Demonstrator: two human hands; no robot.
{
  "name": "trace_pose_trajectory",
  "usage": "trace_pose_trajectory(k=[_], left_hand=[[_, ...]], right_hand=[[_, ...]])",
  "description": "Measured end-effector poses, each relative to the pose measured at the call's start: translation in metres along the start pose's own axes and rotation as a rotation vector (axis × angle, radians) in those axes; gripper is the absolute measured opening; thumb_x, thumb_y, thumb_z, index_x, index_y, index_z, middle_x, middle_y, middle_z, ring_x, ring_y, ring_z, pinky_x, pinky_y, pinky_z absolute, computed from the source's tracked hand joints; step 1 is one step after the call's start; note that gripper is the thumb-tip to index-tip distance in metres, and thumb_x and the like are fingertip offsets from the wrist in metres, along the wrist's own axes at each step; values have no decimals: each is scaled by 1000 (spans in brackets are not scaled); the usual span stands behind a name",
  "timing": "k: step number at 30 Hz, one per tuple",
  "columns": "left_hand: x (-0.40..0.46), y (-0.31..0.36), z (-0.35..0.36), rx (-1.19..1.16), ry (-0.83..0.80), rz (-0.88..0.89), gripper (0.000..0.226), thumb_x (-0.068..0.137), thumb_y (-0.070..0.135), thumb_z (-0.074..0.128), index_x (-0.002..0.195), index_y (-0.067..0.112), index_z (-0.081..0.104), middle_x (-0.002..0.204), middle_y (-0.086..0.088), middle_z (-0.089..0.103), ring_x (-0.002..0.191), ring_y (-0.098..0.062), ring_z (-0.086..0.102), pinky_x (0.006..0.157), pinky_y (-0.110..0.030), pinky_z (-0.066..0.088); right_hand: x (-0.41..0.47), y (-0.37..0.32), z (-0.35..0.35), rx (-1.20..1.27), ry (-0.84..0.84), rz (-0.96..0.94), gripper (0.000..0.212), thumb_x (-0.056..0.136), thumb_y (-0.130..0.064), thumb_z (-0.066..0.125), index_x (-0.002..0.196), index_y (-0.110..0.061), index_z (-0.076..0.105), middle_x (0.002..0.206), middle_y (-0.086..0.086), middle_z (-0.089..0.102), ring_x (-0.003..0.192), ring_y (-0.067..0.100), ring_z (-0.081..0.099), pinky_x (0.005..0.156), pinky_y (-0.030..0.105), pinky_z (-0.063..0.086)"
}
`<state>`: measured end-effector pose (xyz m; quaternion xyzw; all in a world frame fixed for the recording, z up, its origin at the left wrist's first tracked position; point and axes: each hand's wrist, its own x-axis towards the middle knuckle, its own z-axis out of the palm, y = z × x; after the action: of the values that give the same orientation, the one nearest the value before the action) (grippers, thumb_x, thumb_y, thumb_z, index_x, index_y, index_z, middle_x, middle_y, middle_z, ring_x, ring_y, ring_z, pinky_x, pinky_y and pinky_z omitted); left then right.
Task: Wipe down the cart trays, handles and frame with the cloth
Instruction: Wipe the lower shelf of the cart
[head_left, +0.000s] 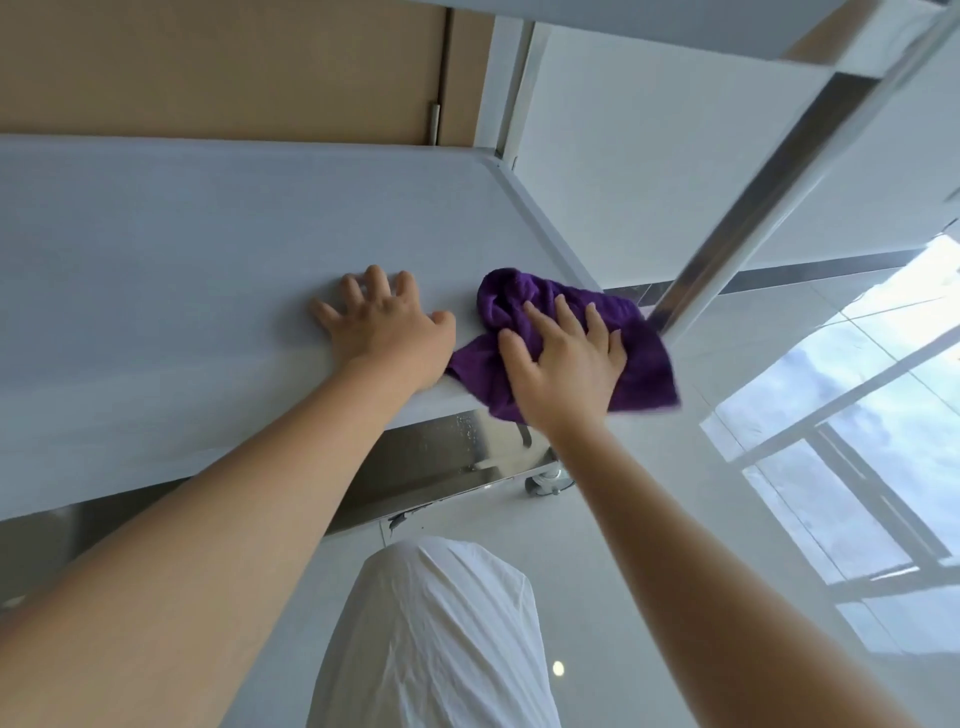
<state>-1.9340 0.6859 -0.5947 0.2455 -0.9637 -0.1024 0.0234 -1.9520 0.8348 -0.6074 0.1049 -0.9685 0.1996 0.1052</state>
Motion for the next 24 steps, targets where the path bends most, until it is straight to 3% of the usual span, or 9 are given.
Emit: trace_pose_trajectory(k=[3, 5, 8, 10, 13, 15, 18, 20, 24], left_hand=[[0, 0, 0, -5, 1, 1, 49, 91, 41, 30, 132, 14, 36, 141, -12, 29, 131, -32, 21, 106, -56, 18], [0, 0, 1, -22, 3, 7, 49, 91, 41, 31, 133, 15, 33, 141, -12, 28, 131, -32, 20, 107, -56, 17], [-3, 0, -1, -46, 39, 37, 52, 91, 39, 33, 138, 16, 27, 141, -13, 27, 131, -32, 20, 107, -57, 16], [-6, 1, -3, -34, 104, 117, 52, 92, 36, 35, 139, 14, 27, 142, -13, 28, 133, -32, 20, 108, -58, 14], [-11, 1, -5, 15, 233, 308, 45, 93, 29, 39, 135, 12, 36, 142, -10, 34, 134, -29, 23, 107, -58, 11], [-14, 2, -5, 26, 282, 379, 42, 93, 26, 41, 132, 10, 41, 138, -10, 40, 131, -29, 28, 107, -58, 12], [-15, 2, -5, 61, 258, 378, 38, 93, 25, 41, 127, 9, 45, 134, -10, 44, 127, -29, 32, 107, -58, 12], [-15, 5, -7, 103, 195, 318, 36, 92, 27, 38, 122, 10, 46, 132, -10, 44, 125, -29, 33, 108, -58, 12], [-19, 21, -7, 176, 92, 298, 36, 93, 27, 36, 125, 12, 44, 133, -10, 41, 126, -29, 31, 107, -52, 19]], right_hand=[[-27, -11, 16, 213, 113, 67, 56, 82, -51, 39, 130, -28, 55, 148, -3, 38, 144, 20, 11, 114, 45, -6], [-32, -19, 20, 385, 169, 160, 47, 85, -41, 47, 127, -24, 58, 148, -2, 36, 144, 18, 6, 117, 42, 4], [-30, -29, 21, 596, 251, 273, 33, 89, -19, 55, 120, -14, 63, 150, 2, 30, 143, 16, 4, 101, 2, -4], [-33, -27, 22, 688, 298, 294, 27, 90, -13, 54, 114, -9, 65, 146, 3, 36, 143, 15, 11, 89, -9, -5], [-39, -14, 18, 715, 344, 288, 24, 90, -10, 52, 110, -7, 66, 135, 0, 51, 139, 14, 25, 103, 4, 11], [-45, -5, 13, 717, 365, 285, 22, 90, -8, 53, 105, -6, 68, 128, 0, 56, 134, 13, 33, 104, 12, 20], [-51, 8, -1, 810, 390, 410, 16, 87, -7, 52, 84, -11, 67, 105, -2, 63, 104, 13, 53, 93, 23, 38], [-54, 21, -14, 895, 399, 564, 20, 86, -10, 48, 69, -16, 57, 78, -3, 57, 76, 15, 53, 76, 31, 43], [-53, 38, -58, 1125, 563, 699, 21, 87, -12, 46, 74, -20, 59, 69, -7, 56, 66, 12, 53, 70, 33, 47]])
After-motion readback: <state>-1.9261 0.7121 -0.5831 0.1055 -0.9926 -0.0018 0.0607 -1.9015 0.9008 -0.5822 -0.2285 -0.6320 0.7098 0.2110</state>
